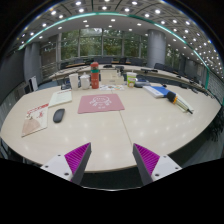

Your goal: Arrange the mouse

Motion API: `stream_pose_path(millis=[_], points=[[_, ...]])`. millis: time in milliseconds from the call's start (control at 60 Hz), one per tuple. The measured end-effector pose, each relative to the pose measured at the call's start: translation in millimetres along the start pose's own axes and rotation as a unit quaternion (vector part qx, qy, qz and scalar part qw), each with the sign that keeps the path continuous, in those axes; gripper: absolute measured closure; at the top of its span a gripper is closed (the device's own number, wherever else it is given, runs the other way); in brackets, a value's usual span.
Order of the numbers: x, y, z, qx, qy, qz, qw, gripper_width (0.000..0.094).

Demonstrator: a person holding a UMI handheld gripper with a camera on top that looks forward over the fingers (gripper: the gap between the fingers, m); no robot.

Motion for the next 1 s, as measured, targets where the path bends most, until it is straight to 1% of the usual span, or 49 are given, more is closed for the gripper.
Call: stream_pose_path(millis=[50,133,267,417,500,600,667,700,733,817,933,1000], points=[[2,17,-46,-0.024,-0.002,-0.006,1.0,0.0082],[-6,45,-112,-0.05,0.001,-0.009,0.999,0.0079],[-38,97,-202,-0.085,-0.009,0.001,0.996,0.0083],[-73,161,-264,-0.095,-0.035,0.018,0.995,0.0102],[-83,195,-280,-0.091,-0.039,0.016,0.995,0.013],[-80,227,-284,-0.08,-0.039,-0.005,0.996,0.0241],[-78,239,-281,-0.071,-0.043,-0.013,0.996,0.034],[-74,244,-279,-0.067,-0.047,-0.017,0.997,0.0417],[-76,245,-279,-0.069,-0.049,-0.012,0.996,0.0459],[-75,244,-280,-0.078,-0.059,-0.012,0.995,0.049],[-76,244,-280,-0.087,-0.073,-0.015,0.993,0.0568],[-80,241,-280,-0.091,-0.074,-0.017,0.993,0.0593]])
Point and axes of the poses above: the point between the fingertips, and its own axes, seen from behind it with the camera up: z to the right, x down, y forward, the way the camera looks, the point moved 1 cm from there along -y, backward, against the way the camera looks, and after that the axes turned 2 degrees about -x, right-handed, at the moved point
